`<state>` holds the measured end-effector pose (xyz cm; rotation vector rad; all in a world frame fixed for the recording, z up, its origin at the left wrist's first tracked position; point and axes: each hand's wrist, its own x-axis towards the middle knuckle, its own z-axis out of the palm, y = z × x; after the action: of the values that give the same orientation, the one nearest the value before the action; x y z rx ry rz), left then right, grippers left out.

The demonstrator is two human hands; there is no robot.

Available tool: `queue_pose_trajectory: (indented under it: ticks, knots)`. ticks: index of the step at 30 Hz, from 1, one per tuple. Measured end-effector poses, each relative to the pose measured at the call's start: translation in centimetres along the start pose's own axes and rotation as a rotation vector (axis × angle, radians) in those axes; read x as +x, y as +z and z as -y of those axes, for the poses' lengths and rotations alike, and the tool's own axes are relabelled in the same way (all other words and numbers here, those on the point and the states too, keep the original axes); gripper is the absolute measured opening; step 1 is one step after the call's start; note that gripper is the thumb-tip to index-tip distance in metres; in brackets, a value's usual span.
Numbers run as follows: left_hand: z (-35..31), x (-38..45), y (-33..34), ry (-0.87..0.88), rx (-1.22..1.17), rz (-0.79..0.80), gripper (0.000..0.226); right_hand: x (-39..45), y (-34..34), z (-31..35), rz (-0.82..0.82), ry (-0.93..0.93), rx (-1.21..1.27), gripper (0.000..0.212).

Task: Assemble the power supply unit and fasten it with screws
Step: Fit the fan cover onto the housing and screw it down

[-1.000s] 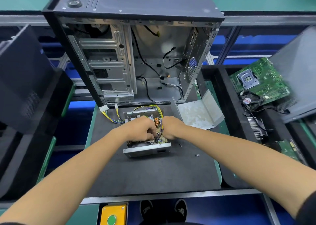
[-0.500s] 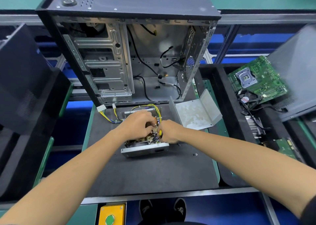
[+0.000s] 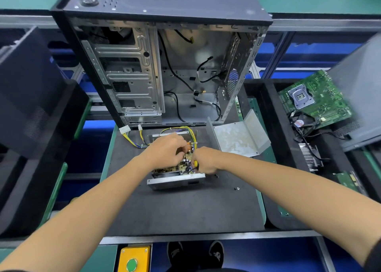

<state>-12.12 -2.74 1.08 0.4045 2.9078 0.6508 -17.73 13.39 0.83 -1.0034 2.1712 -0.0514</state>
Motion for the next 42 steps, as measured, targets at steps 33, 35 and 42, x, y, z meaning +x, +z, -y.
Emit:
queue_pose_trajectory:
  ticks: [33, 35, 42]
  knots:
    - [0.1, 1.7, 0.9, 0.053, -0.069, 0.389, 0.016, 0.8, -0.9, -1.1, -0.068, -0.011, 0.007, 0.02]
    - [0.2, 1.6, 1.0, 0.065, -0.094, 0.369, 0.015, 0.9, -0.8, -1.0, -0.054, -0.038, 0.008, 0.013]
    - [0.7, 1.2, 0.8, 0.186, -0.116, 0.322, 0.021, 0.2, -0.9, -1.0, -0.015, -0.13, -0.074, 0.018]
